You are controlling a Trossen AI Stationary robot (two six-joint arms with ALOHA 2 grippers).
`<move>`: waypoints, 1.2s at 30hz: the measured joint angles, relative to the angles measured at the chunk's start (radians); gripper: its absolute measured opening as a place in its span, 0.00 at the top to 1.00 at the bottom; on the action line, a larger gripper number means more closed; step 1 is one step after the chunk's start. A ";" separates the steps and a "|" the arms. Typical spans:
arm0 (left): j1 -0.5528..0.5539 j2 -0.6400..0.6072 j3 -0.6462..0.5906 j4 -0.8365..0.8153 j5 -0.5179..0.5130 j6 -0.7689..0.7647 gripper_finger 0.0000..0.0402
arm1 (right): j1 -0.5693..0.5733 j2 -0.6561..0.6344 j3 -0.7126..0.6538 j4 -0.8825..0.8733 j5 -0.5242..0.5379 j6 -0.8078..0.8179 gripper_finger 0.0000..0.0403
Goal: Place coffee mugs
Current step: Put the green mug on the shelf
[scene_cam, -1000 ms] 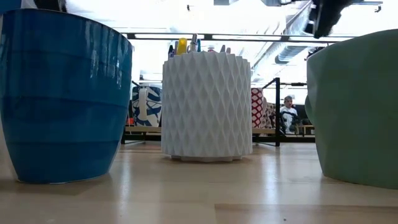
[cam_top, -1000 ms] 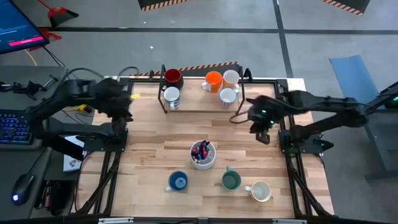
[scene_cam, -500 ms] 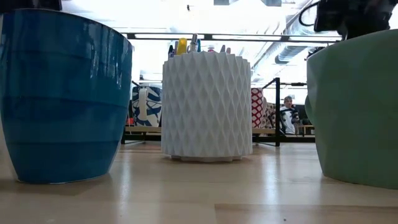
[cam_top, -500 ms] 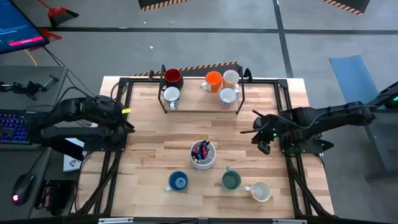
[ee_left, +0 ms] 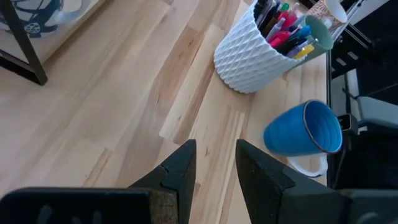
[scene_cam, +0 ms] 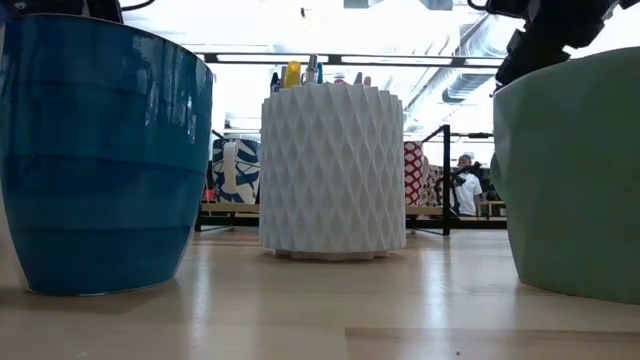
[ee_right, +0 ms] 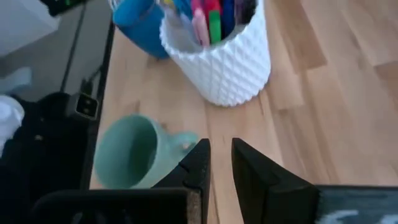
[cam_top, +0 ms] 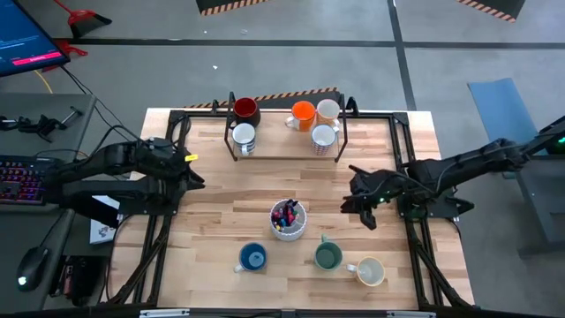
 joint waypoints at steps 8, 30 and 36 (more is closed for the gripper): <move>0.000 0.000 0.000 -0.010 0.000 -0.015 0.74 | 0.097 0.212 0.042 0.008 0.022 0.062 0.89; 0.000 0.000 0.000 -0.012 -0.001 -0.031 0.74 | 0.196 0.582 0.432 -0.228 0.017 -0.206 0.82; 0.000 0.000 0.000 -0.012 -0.002 -0.031 0.74 | 0.146 0.581 0.451 -0.236 0.018 -0.251 0.69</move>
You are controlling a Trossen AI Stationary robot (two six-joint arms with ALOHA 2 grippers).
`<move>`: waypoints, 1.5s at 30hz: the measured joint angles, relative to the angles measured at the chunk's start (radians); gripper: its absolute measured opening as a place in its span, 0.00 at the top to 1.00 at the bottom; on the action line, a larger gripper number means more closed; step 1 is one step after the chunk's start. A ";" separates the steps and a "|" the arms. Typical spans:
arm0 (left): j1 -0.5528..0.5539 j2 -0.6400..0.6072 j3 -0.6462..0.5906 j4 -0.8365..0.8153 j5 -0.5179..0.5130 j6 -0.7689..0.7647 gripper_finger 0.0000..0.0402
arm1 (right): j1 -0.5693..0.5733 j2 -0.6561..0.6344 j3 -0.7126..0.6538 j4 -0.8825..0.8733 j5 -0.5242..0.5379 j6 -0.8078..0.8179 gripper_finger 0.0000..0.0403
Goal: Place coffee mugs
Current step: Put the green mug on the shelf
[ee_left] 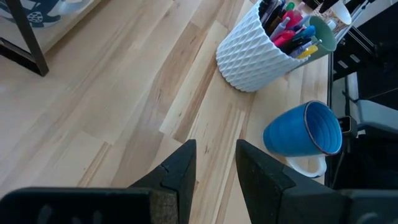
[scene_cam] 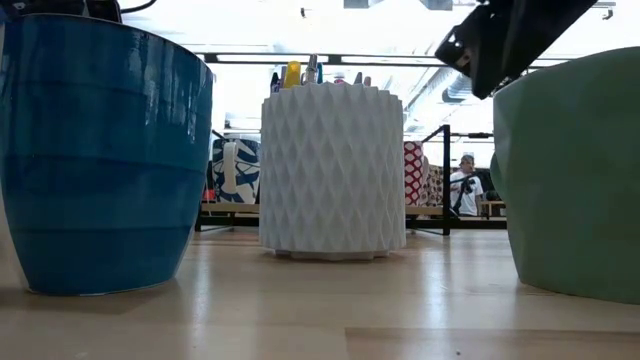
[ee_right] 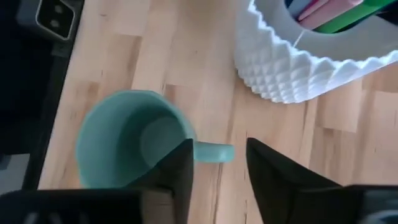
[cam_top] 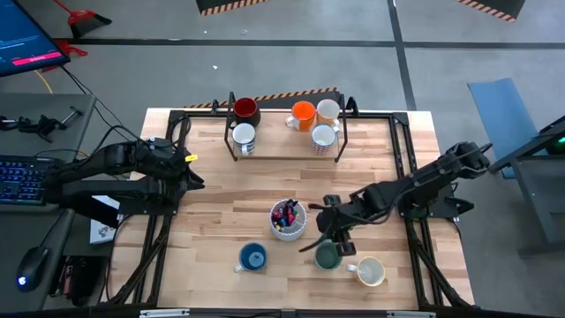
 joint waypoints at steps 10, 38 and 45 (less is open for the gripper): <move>0.000 0.000 0.000 0.000 -0.003 0.027 0.74 | 0.004 0.002 0.001 0.003 -0.066 0.015 0.53; 0.000 0.000 0.001 -0.001 -0.007 0.053 0.74 | 0.011 0.185 0.000 0.045 -0.111 0.052 0.66; 0.000 0.000 0.001 -0.001 -0.006 0.053 0.74 | 0.011 0.185 0.000 0.047 -0.107 0.048 0.79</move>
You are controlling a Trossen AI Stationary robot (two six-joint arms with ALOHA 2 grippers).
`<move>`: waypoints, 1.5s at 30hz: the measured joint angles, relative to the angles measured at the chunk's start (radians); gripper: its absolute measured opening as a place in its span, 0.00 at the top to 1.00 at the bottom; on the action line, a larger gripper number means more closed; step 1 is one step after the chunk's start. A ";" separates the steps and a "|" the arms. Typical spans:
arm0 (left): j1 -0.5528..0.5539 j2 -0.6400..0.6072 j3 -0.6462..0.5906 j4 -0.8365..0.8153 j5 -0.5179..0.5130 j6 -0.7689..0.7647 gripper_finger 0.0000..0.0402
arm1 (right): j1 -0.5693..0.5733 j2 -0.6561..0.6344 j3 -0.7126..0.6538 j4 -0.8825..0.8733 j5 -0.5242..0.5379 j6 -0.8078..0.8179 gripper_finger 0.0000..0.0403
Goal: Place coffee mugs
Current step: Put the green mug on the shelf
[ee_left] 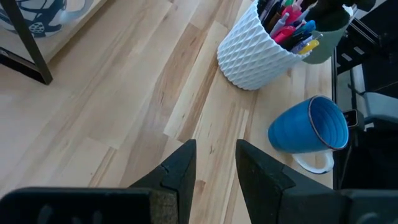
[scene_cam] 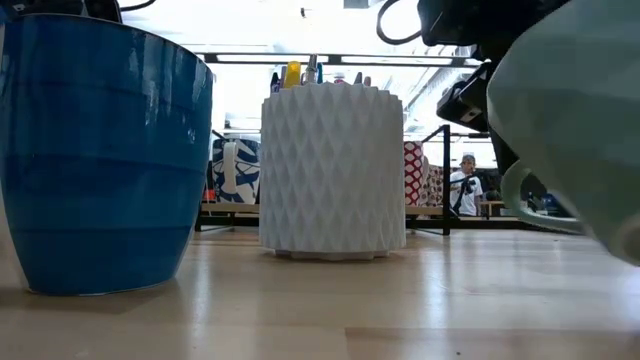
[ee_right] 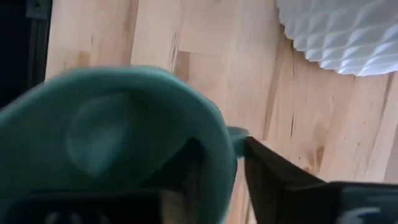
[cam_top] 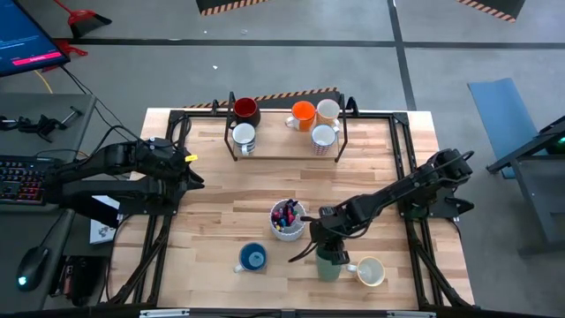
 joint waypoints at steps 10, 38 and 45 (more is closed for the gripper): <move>0.000 0.000 0.000 -0.001 0.000 0.001 0.74 | 0.011 -0.039 0.000 -0.010 0.179 -0.041 0.99; 0.000 0.000 0.000 -0.004 -0.001 0.054 0.74 | -0.069 -0.219 0.001 -0.162 0.396 -0.029 1.00; 0.000 0.000 0.000 -0.004 -0.001 0.054 0.74 | -0.132 -0.219 0.001 -0.162 0.400 -0.109 1.00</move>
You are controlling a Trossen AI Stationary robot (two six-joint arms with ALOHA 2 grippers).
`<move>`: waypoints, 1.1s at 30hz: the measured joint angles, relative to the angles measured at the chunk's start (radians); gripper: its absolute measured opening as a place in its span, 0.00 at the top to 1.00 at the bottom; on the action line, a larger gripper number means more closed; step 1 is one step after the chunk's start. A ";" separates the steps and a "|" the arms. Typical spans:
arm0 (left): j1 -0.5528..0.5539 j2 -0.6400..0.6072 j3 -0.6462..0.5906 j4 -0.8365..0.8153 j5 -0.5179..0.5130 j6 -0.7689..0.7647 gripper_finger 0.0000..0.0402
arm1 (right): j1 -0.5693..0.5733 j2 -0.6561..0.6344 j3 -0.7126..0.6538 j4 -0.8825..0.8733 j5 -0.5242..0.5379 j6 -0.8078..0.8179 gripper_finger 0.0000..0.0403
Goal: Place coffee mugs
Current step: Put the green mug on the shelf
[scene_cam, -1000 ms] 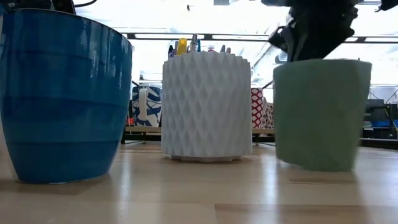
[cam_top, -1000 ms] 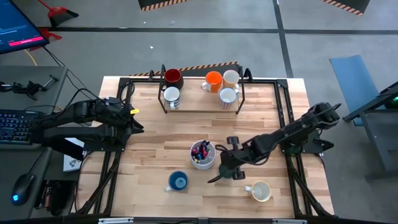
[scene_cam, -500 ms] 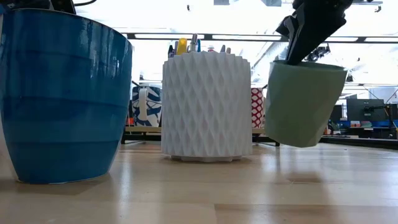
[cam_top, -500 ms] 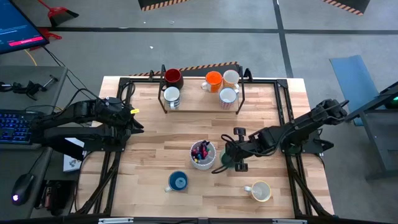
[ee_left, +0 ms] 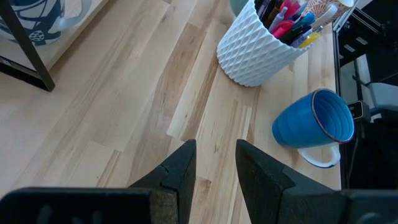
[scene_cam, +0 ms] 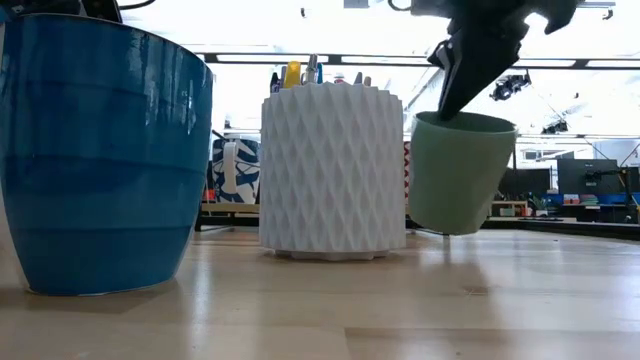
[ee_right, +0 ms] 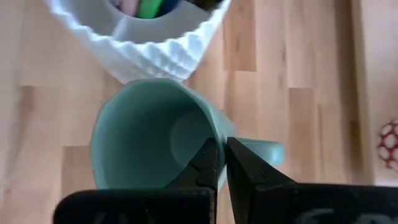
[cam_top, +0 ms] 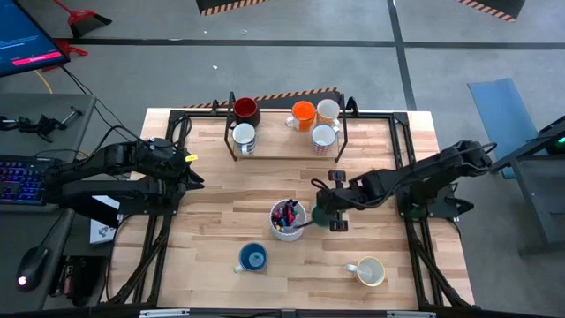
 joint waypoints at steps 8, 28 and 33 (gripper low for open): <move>0.000 0.000 0.000 0.000 0.000 0.000 0.74 | -0.090 0.000 0.000 0.005 0.029 -0.097 1.00; 0.000 0.000 0.000 0.000 -0.002 0.032 0.74 | -0.288 0.000 0.000 0.282 -0.042 -0.352 1.00; 0.000 0.000 0.000 0.000 -0.003 0.033 0.74 | -0.331 0.000 0.000 0.352 -0.065 -0.409 1.00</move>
